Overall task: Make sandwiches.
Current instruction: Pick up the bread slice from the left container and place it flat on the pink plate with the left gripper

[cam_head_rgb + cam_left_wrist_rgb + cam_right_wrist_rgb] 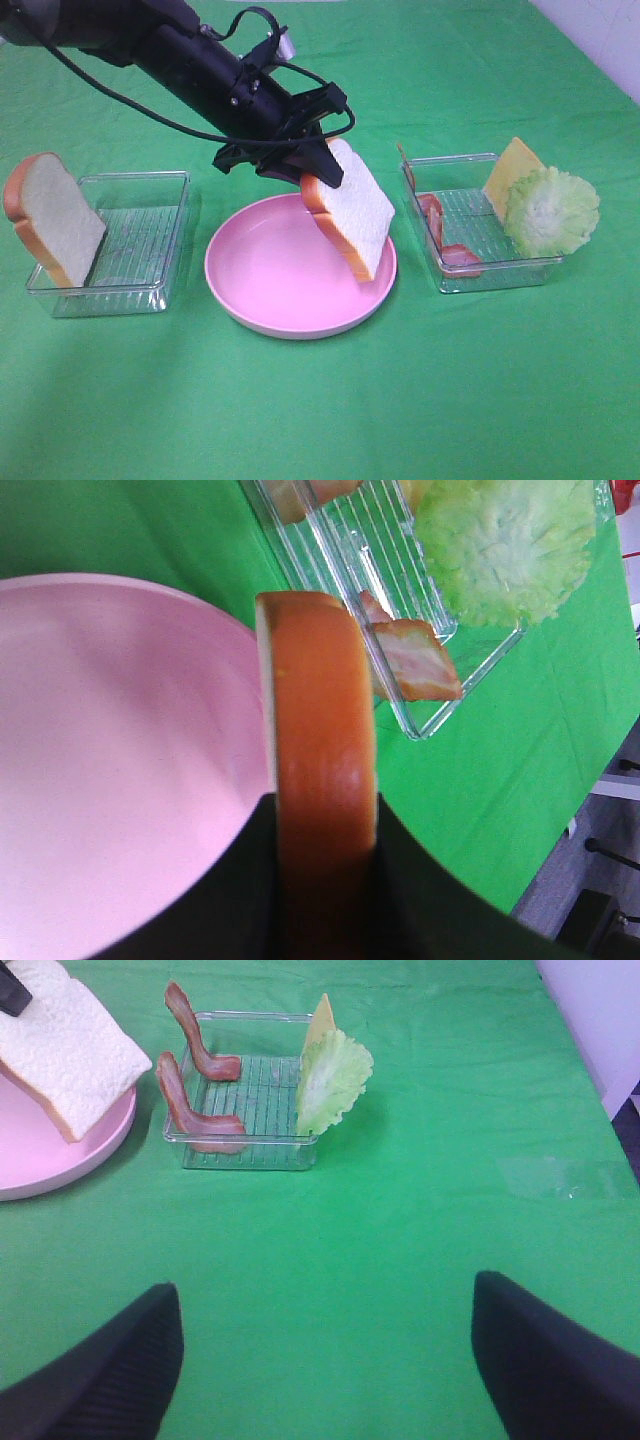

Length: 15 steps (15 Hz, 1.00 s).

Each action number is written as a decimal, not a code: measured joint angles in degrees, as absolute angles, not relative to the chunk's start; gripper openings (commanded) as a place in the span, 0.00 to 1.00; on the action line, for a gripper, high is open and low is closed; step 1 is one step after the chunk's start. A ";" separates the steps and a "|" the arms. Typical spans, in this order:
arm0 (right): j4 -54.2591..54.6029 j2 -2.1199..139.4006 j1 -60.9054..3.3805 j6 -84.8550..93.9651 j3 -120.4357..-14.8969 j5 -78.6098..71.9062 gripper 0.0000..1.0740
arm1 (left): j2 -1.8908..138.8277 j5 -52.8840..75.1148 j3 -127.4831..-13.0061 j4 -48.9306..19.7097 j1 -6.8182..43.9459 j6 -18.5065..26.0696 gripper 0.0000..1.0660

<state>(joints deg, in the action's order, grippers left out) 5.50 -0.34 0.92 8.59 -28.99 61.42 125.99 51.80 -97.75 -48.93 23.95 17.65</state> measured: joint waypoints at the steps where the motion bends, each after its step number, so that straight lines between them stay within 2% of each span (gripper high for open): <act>1: 5.50 -0.34 0.92 8.59 -28.99 61.42 0.71 | 127.14 51.80 -97.75 -49.79 23.95 17.76 0.00; 6: 5.50 -0.34 0.92 8.59 -28.99 61.42 0.71 | 128.97 52.43 -97.86 -50.76 23.95 16.27 0.00; 11: 5.50 -0.34 0.92 8.59 -28.99 61.42 0.71 | 129.09 54.37 -97.86 -50.71 23.72 17.30 0.00; 13: 5.50 -0.34 0.92 8.59 -28.99 61.42 0.71 | 126.57 55.29 -97.86 -47.67 23.15 17.25 0.00; 15: 5.50 -0.34 0.92 8.59 -28.99 61.42 0.71 | 124.73 57.07 -97.86 -46.70 21.89 14.73 0.00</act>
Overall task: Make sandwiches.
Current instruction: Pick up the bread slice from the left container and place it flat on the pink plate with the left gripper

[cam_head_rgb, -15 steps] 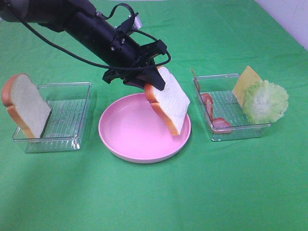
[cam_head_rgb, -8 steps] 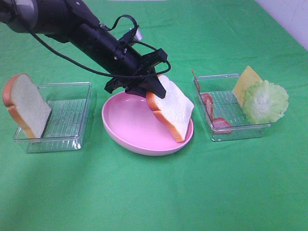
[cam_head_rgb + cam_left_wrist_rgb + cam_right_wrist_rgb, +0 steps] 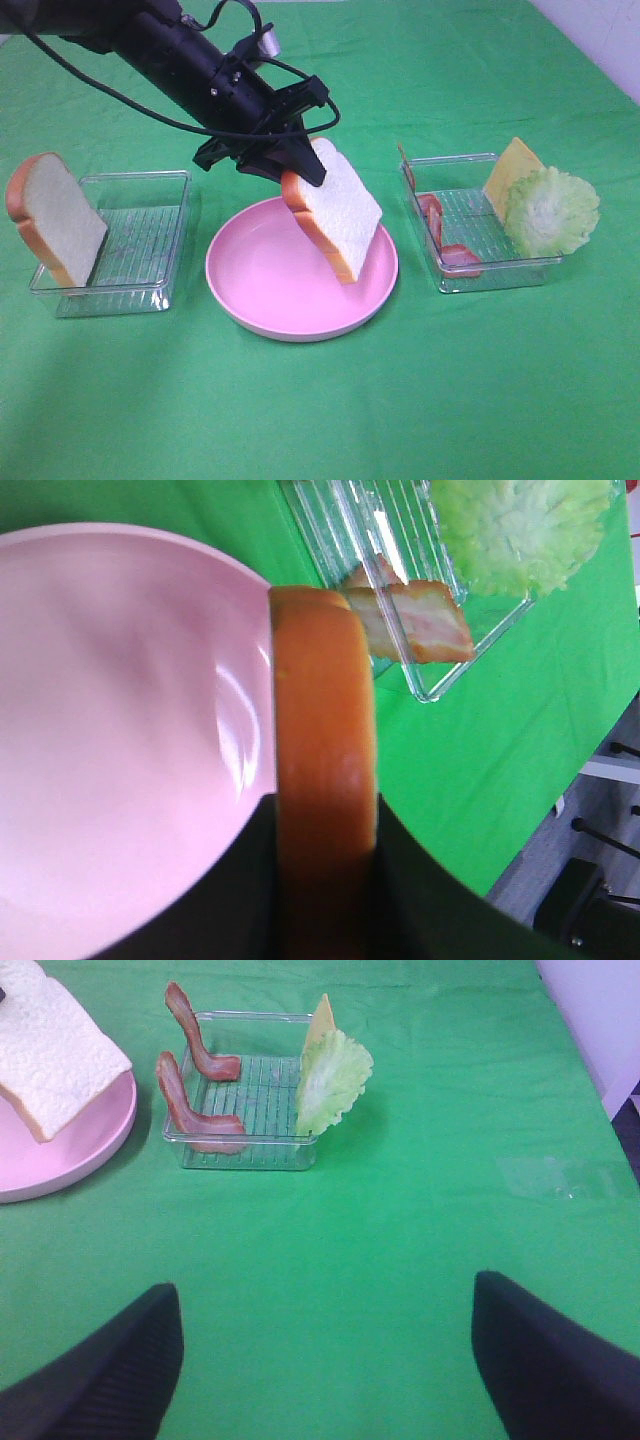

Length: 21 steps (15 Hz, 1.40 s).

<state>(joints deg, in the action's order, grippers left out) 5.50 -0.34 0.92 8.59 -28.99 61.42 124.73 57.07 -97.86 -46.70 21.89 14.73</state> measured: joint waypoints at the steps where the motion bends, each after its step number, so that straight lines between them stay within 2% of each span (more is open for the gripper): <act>1: 5.50 -0.34 0.92 8.59 -28.99 61.42 0.71 | 124.68 58.38 -97.86 -46.35 21.26 13.41 0.00; 8: 5.50 -0.34 0.92 8.59 -28.99 61.42 0.71 | 126.85 57.87 -97.86 -45.72 21.08 6.25 0.00; 14: 5.56 -0.34 0.92 8.59 -28.99 61.42 0.71 | 128.57 56.61 -97.86 -48.59 22.06 6.53 0.00; 15: 5.56 -0.34 0.92 8.59 -28.99 61.42 0.71 | 128.57 56.61 -97.86 -48.19 22.06 6.13 0.05; 18: 5.56 -0.34 0.92 8.59 -28.99 61.42 0.71 | 128.57 57.24 -97.86 -46.35 22.06 5.79 0.40; 20: 5.56 -0.34 0.92 8.59 -28.99 61.42 0.71 | 128.57 58.38 -97.86 -44.92 22.06 5.96 0.55; 21: 5.56 -0.34 0.92 8.59 -28.99 61.42 0.71 | 128.57 58.79 -97.86 -44.46 22.06 7.10 0.59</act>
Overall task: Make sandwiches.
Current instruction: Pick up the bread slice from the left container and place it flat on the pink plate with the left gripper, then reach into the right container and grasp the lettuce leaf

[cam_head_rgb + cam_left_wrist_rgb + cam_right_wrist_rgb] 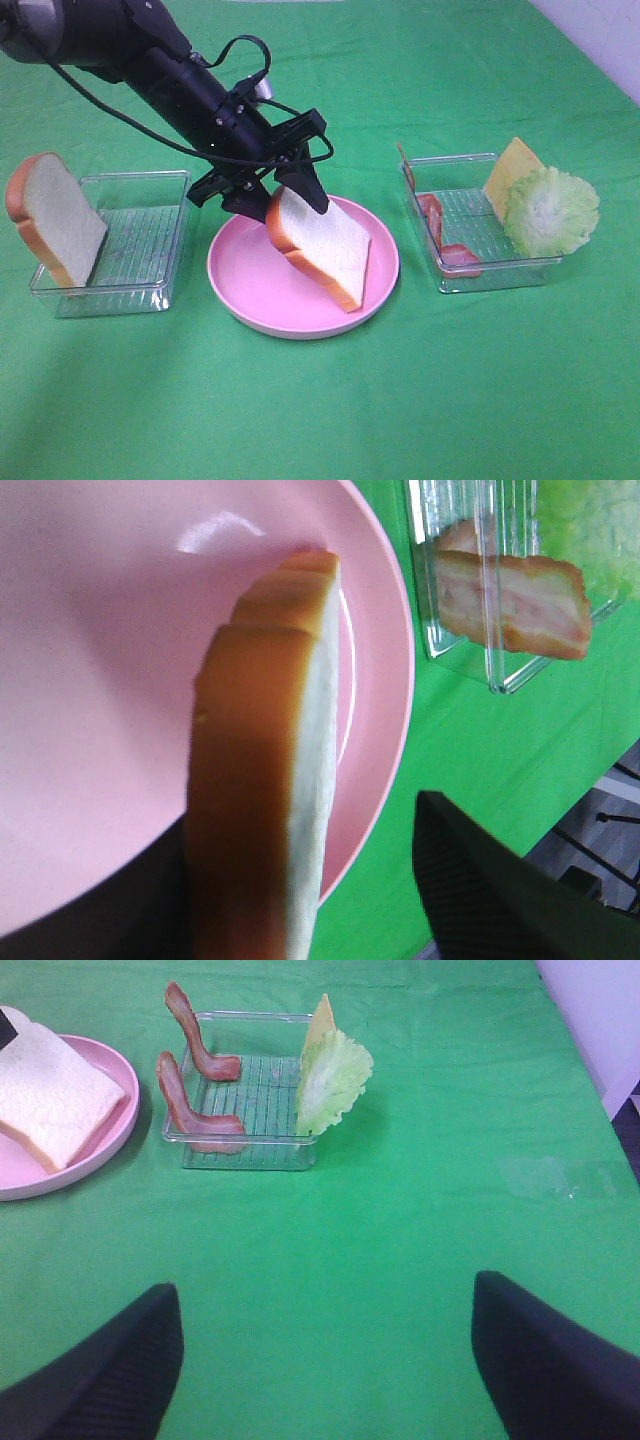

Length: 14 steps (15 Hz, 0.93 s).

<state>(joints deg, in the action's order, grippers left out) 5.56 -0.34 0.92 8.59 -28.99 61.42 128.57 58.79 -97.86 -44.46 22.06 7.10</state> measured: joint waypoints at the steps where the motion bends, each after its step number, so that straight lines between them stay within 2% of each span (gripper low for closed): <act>1: 5.56 -0.34 0.92 8.59 -28.99 61.42 0.71 | 128.57 58.96 -97.86 -44.12 22.06 7.79 0.61; 3: 5.56 -0.34 0.92 8.59 -28.99 61.42 0.71 | 128.40 60.28 -97.86 -40.45 22.17 8.77 0.69; 5: 5.56 -0.34 0.92 8.59 -28.99 61.42 0.71 | 128.00 60.28 -97.86 -34.09 22.63 7.16 0.74; 6: 5.56 -0.34 0.92 8.59 -28.99 61.42 0.71 | 127.83 60.28 -98.03 -30.48 22.92 5.79 0.74; 12: 5.56 -0.34 0.92 8.59 -28.99 61.42 0.71 | 125.08 65.26 -104.79 -19.31 23.26 -1.60 0.73; 14: 5.56 -0.34 0.92 8.59 -28.99 61.42 0.71 | 124.33 69.10 -112.41 -11.29 23.26 -4.81 0.73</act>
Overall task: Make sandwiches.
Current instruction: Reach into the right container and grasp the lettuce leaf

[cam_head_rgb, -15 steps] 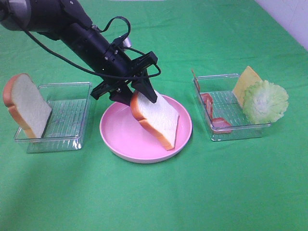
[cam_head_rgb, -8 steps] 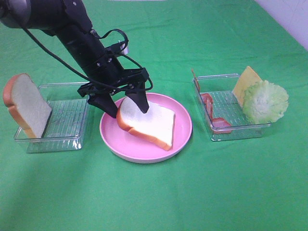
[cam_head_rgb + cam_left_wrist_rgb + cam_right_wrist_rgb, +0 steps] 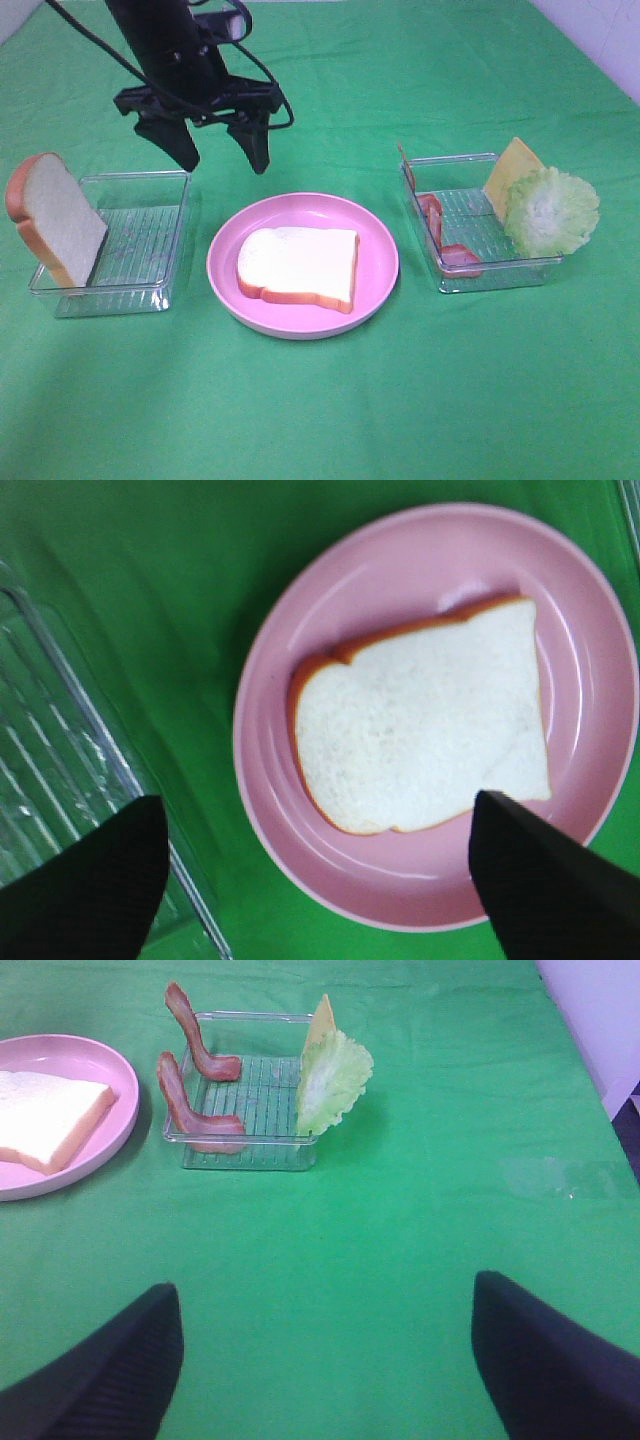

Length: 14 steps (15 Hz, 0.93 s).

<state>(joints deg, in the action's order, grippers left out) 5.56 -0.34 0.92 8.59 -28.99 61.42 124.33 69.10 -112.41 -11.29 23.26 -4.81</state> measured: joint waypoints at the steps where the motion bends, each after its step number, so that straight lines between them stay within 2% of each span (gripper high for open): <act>1: 5.56 -0.34 0.92 8.59 -28.99 61.42 0.71 | 123.76 69.16 -113.10 -10.60 23.26 -4.93 0.73; 6: 5.56 -0.34 0.92 8.59 -28.99 61.42 0.71 | 112.30 69.44 -115.51 -3.67 23.26 -6.30 0.67; 9: 5.56 -0.34 0.92 8.59 -28.99 61.42 0.71 | 102.04 69.50 -115.39 -2.92 23.26 -6.53 0.67; 11: 5.56 -0.34 0.92 8.59 -28.99 61.42 0.71 | 94.19 69.44 -110.92 -2.86 23.26 -6.76 0.67; 14: 5.56 -0.34 0.92 8.59 -28.99 61.42 0.71 | 82.33 69.56 -96.83 -1.55 23.26 -6.99 0.67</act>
